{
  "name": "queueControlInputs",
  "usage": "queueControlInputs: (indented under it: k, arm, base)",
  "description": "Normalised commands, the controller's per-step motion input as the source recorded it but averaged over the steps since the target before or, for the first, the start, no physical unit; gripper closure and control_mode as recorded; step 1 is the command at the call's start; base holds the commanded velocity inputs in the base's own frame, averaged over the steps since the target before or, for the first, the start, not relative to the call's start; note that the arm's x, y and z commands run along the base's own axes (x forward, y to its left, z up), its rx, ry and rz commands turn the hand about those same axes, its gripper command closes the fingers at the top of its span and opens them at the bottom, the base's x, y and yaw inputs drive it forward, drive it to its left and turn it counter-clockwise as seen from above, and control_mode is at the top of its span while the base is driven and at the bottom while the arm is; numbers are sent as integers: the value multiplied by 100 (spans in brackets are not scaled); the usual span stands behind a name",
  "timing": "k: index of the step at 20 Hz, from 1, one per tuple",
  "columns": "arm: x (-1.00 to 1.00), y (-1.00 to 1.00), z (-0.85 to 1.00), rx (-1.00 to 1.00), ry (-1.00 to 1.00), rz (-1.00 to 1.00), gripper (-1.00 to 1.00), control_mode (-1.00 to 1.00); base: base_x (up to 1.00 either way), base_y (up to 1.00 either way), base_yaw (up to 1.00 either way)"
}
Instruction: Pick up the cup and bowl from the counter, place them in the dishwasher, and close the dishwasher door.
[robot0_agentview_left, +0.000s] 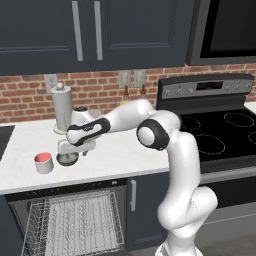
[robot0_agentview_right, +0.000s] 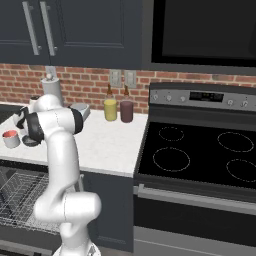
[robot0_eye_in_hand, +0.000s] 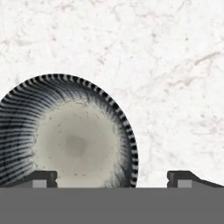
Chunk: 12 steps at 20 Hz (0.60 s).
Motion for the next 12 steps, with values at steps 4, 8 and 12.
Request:
queueControlInputs:
  k: [4, 8, 12]
  arm:
    - [24, 0, 0, 0, 1, 0, -100, -100]
    - [8, 5, -9, 0, 5, 0, 100, -100]
    - [1, 2, -13, 0, 8, 0, 100, -100]
  base:
    - [0, 0, 0]
    - [0, 0, 0]
    - [0, 0, 0]
